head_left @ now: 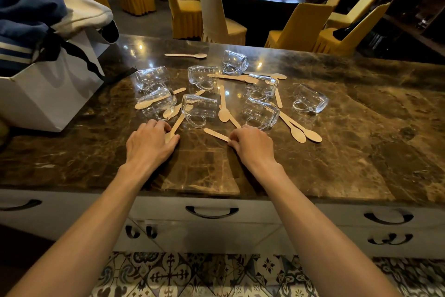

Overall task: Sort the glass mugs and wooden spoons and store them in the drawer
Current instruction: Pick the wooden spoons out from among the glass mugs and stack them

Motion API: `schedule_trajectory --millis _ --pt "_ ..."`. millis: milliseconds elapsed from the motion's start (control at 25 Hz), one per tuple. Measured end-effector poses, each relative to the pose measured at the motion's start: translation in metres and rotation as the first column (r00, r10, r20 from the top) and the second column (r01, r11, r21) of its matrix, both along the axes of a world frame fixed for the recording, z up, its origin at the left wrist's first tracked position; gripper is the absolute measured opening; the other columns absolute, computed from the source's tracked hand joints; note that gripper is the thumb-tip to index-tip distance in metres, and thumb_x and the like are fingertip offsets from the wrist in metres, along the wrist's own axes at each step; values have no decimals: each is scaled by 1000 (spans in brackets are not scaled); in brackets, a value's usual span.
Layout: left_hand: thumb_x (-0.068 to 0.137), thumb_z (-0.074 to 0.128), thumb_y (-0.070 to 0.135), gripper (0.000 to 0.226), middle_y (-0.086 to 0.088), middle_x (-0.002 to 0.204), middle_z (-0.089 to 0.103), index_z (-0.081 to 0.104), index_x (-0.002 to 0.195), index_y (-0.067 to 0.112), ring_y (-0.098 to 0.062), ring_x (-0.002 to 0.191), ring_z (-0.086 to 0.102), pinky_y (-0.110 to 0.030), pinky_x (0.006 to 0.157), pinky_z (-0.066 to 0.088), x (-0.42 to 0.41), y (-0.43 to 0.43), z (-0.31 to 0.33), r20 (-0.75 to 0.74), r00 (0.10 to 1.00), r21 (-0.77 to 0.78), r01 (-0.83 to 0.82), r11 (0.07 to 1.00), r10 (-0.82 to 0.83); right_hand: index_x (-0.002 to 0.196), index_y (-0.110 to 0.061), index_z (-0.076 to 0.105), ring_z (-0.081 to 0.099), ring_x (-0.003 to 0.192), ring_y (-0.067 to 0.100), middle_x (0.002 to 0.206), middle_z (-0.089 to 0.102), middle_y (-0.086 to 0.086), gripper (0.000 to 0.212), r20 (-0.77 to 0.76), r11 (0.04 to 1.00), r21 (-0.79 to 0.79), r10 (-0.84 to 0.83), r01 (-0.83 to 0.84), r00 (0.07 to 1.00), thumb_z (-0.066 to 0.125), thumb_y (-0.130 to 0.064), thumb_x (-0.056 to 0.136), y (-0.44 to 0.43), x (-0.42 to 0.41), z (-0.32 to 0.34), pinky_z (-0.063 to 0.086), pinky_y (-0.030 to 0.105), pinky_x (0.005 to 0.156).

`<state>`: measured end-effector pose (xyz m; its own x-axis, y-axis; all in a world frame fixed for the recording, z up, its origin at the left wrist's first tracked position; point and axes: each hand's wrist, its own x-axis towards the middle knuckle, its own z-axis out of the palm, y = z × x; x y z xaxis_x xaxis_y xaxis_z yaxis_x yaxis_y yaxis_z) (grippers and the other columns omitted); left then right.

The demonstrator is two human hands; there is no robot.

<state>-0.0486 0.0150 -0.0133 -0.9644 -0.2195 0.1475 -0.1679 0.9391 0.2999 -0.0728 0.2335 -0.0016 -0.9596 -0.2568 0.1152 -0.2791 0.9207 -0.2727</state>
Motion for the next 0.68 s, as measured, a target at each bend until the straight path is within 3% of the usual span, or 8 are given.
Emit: schedule_trajectory --millis 160,400,680 --pt "87 55 43 34 -2 111 60 61 112 21 -21 101 55 -37 76 45 8 -5 1 9 999 57 -33 998 33 108 -19 69 60 97 24 105 66 3 23 2 998 25 55 -55 998 58 -30 91 3 2 6 46 34 74" --pt "86 53 42 28 2 105 56 63 106 25 -18 94 54 -32 69 39 23 -30 3 19 997 104 -76 992 75 110 -24 68 56 101 20 108 66 -1 23 -76 984 28 180 -179 981 58 -31 91 0 16 15 42 33 88" --pt "93 52 31 22 0 111 58 61 111 23 -11 92 47 -31 77 38 48 -32 7 19 1000 168 17 986 -20 112 -26 66 53 100 16 112 64 -3 23 -51 950 16 311 -310 949 52 -31 95 -16 41 0 39 29 84"
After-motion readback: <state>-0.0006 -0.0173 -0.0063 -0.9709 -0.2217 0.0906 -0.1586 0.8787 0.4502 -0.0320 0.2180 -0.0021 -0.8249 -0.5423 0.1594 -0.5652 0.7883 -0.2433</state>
